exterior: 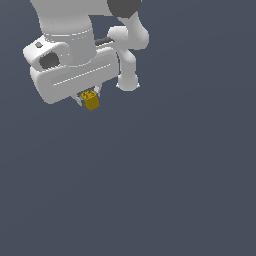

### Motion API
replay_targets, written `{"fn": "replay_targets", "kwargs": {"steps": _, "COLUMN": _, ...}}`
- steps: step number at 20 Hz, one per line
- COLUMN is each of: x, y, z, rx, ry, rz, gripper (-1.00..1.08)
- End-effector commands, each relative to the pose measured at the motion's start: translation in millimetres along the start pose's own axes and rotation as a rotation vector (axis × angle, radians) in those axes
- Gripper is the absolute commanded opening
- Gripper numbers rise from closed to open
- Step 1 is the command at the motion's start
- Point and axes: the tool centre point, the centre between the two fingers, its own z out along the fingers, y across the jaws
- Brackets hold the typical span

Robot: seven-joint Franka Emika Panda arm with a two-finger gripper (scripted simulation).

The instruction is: Pick up the object and move it to a goal position.

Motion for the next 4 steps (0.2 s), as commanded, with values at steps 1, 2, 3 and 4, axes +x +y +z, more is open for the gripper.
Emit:
{"fn": "replay_targets", "kwargs": {"steps": 1, "x": 0.1, "y": 1.7, "z": -4.2, "rx": 0.000, "ry": 0.000, "rz": 0.000, "gripper": -1.00}}
{"fn": "replay_targets", "kwargs": {"steps": 2, "x": 0.2, "y": 2.0, "z": -4.8, "rx": 0.000, "ry": 0.000, "rz": 0.000, "gripper": -1.00}}
{"fn": "replay_targets", "kwargs": {"steps": 3, "x": 0.3, "y": 2.2, "z": -5.2, "rx": 0.000, "ry": 0.000, "rz": 0.000, "gripper": -1.00}}
{"fn": "replay_targets", "kwargs": {"steps": 4, "x": 0.3, "y": 2.3, "z": -5.3, "rx": 0.000, "ry": 0.000, "rz": 0.000, "gripper": -1.00}}
